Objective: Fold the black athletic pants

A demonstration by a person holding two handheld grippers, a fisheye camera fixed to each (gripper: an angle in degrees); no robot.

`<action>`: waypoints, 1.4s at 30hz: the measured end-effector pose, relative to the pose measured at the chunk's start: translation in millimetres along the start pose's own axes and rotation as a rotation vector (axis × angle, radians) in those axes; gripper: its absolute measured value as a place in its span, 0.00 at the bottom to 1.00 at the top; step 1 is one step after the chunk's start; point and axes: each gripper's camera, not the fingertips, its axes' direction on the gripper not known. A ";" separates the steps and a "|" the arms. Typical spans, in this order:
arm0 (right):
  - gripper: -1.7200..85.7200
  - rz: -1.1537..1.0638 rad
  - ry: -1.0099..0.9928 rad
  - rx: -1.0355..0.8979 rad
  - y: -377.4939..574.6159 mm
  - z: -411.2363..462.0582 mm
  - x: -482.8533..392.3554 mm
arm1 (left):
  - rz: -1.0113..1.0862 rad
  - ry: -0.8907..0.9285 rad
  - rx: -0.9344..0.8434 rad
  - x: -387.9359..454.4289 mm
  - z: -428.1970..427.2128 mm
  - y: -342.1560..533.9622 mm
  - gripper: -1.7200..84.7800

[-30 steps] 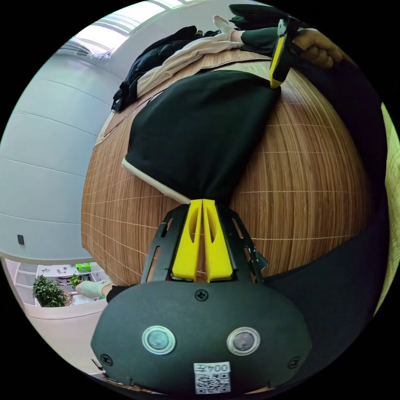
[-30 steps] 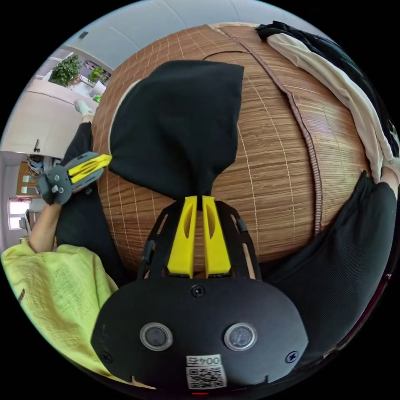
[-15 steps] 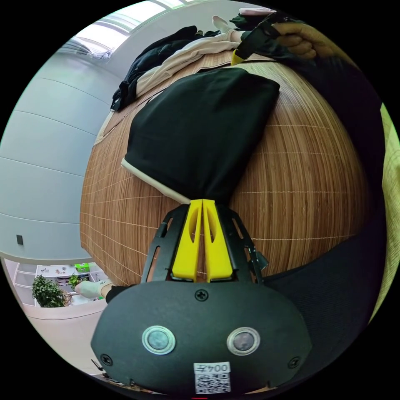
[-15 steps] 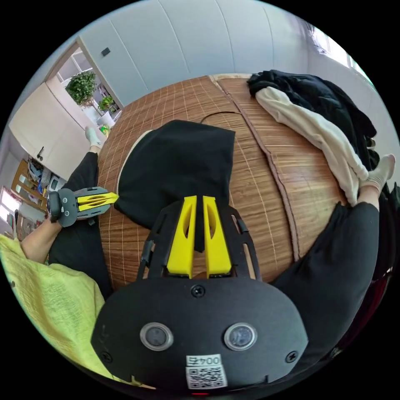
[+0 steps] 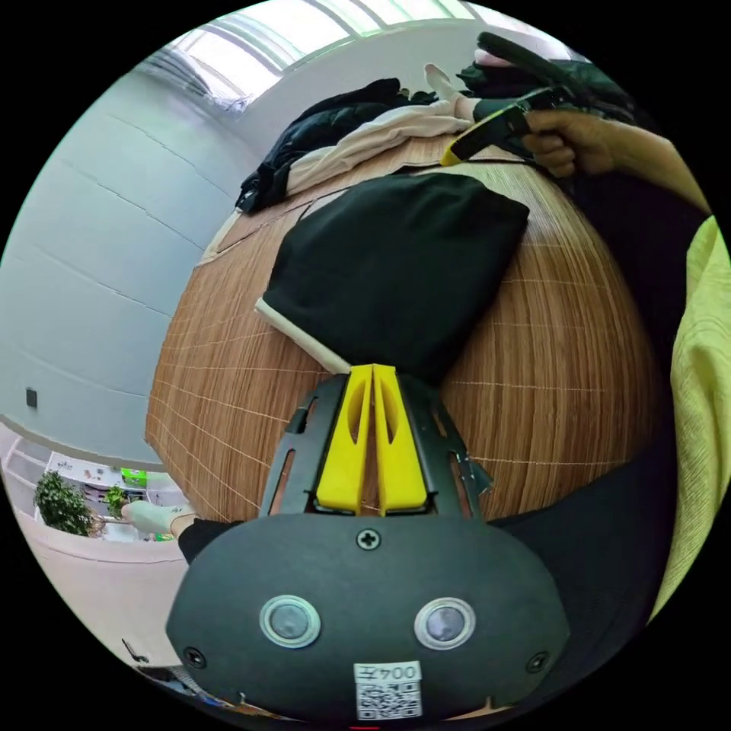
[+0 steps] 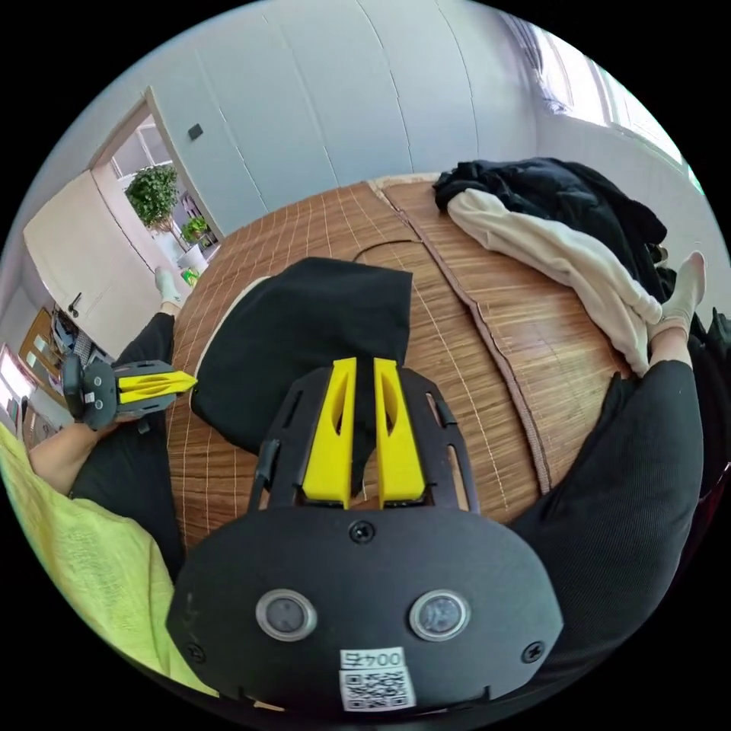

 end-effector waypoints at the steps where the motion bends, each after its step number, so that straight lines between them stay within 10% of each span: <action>1: 0.09 -0.030 0.006 0.026 2.4 2.7 -7.6 | -0.048 0.005 0.032 -8.9 -4.4 1.5 0.03; 14: 0.09 -0.370 0.205 -0.213 25.6 82.5 -99.0 | -0.208 0.230 -0.113 -38.7 39.9 -32.0 0.03; 42: 0.11 -0.303 0.162 -0.191 26.1 85.5 -117.5 | -0.192 0.288 -0.227 -59.3 56.6 -90.9 0.02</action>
